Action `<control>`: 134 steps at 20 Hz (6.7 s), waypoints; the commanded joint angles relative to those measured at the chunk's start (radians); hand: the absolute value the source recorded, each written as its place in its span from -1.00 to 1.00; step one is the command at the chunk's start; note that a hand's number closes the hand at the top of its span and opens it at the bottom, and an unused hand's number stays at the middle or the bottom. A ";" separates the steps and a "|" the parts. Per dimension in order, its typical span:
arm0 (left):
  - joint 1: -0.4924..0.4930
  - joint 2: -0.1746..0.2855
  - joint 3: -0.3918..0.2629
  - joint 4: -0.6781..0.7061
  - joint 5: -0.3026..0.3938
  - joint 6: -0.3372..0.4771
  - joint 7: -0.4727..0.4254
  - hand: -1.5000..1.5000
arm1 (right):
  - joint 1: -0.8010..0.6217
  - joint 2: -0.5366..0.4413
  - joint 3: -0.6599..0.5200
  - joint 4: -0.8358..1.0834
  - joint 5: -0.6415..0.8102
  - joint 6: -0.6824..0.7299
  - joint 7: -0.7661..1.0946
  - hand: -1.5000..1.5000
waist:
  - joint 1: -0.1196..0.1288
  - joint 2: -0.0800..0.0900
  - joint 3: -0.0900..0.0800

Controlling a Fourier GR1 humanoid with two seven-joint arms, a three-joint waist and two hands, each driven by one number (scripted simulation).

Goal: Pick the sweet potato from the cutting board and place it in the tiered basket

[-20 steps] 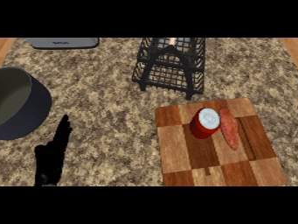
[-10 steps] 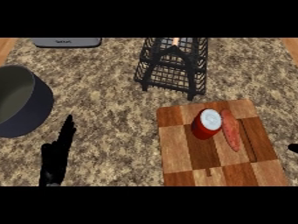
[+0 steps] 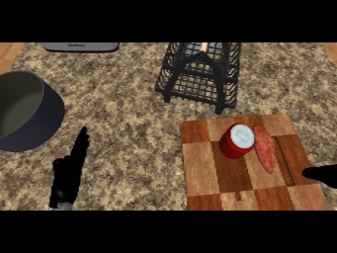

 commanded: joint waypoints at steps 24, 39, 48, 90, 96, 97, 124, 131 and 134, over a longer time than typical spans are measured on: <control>0.066 -0.018 0.040 -0.074 -0.048 -0.047 0.035 0.00 | -0.303 0.349 0.239 0.342 0.297 0.267 0.280 -1.00 | -0.002 -0.002 0.002; 0.045 -0.046 0.075 -0.042 -0.060 -0.063 0.035 0.00 | -0.299 0.357 0.162 0.432 0.243 0.419 0.284 -1.00 | -0.014 -0.003 0.002; 0.058 -0.039 0.103 -0.021 -0.061 -0.107 0.000 0.00 | -0.307 0.404 0.125 0.608 0.254 0.411 0.181 -1.00 | -0.009 -0.001 0.002; 0.095 -0.099 0.166 -0.069 -0.148 -0.130 0.051 0.00 | -0.275 0.404 -0.038 0.238 0.344 0.330 -0.394 1.00 | -0.031 -0.012 0.001; 0.073 -0.106 0.172 -0.032 -0.145 -0.146 0.042 0.00 | -0.288 0.317 -0.183 -0.026 0.263 0.368 -0.359 1.00 | -0.032 -0.008 0.001; 0.026 -0.133 0.168 0.029 -0.168 -0.122 0.008 0.00 | -0.332 0.282 -0.213 -0.050 0.238 0.409 -0.339 1.00 | -0.037 -0.006 0.000; 0.021 -0.125 0.213 -0.020 -0.176 -0.175 0.045 0.00 | -0.999 0.435 -0.110 0.687 0.407 0.342 -0.329 1.00 | 0.007 0.004 0.001; 0.038 -0.161 0.195 0.014 -0.203 -0.161 0.007 0.00 | -0.981 0.532 -0.067 0.890 0.514 0.197 -0.453 1.00 | 0.004 0.004 0.002; 0.040 -0.145 0.193 -0.031 -0.209 -0.167 0.049 0.00 | -1.042 0.555 -0.060 1.016 0.559 0.171 -0.451 1.00 | 0.006 0.004 0.002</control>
